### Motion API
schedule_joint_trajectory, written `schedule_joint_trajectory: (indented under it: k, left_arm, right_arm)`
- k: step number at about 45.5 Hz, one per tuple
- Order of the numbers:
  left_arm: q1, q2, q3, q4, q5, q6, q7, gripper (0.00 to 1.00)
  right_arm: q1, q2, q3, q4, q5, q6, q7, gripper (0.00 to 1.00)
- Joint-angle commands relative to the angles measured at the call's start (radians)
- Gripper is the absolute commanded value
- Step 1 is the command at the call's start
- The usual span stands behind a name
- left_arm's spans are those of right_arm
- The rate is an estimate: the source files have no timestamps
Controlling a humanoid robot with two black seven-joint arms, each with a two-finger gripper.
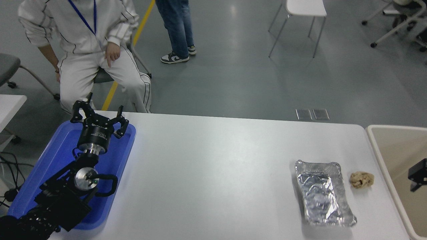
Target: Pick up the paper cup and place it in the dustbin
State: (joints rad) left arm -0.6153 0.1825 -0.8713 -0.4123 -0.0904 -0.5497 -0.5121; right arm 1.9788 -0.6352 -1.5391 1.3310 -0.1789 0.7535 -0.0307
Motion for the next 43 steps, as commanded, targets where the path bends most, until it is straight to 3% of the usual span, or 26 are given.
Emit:
schedule_joint_trajectory:
  k: [1, 28, 43]
  left_arm:
    - [0.0, 0.0, 0.0, 0.001, 0.0, 0.001, 0.0, 1.0]
    - [0.0, 0.0, 0.0, 0.001, 0.0, 0.001, 0.0, 1.0]
    - [0.0, 0.0, 0.0, 0.001, 0.0, 0.001, 0.0, 1.0]
  right_arm:
    - [0.141, 0.121, -0.016, 0.119, -0.001, 0.032, 0.0, 1.0]
    - [0.299, 0.35, 0.223, 0.149, 0.002, 0.032, 0.0, 1.0]
    - [0.298, 0.355, 0.24, 0.149, 0.006, 0.032, 0.0, 1.0]
